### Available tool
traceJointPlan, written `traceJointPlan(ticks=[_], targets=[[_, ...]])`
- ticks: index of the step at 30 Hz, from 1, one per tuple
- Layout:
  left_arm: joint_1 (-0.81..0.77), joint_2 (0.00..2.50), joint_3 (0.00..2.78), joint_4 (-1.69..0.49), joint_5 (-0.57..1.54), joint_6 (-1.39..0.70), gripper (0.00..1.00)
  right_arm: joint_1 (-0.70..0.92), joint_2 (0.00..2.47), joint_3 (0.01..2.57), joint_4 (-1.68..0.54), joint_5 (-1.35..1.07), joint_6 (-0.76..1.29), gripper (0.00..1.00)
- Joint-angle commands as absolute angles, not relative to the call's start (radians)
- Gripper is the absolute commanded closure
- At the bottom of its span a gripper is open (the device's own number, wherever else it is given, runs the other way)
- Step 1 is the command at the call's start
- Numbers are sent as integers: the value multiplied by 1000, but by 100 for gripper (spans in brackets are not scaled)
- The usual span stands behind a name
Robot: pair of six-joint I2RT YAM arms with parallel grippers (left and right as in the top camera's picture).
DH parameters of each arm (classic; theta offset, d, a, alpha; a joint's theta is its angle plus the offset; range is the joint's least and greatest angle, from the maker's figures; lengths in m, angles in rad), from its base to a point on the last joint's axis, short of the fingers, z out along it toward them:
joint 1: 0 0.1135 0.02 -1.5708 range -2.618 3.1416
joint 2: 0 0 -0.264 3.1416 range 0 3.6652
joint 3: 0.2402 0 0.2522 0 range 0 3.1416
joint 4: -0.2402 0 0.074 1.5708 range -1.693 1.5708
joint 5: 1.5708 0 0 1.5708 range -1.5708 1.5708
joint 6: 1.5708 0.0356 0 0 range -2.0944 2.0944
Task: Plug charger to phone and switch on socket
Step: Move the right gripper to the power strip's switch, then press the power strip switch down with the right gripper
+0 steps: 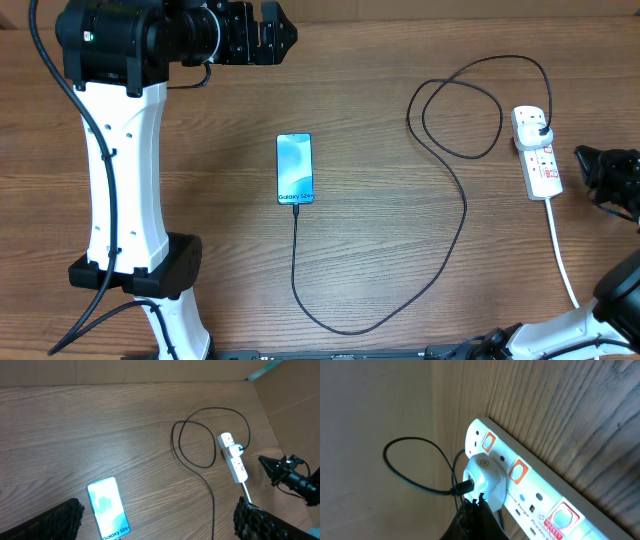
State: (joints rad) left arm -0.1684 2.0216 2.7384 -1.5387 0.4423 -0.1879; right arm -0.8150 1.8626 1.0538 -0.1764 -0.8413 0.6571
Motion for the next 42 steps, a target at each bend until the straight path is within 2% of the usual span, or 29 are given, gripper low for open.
traceJointPlan(ticks=[1,12,42], targets=[[-166,2028,2751,-1538,457,-180,0,-786,1894,1049,-160,-841,710,96],[-166,2028,2751,-1538,457,-180,1,-728,1994,1049,-105,-757,812,96],[-166,2028,2751,-1538,457,-180,0,-679,2011,1049,-4,-677,777,96]])
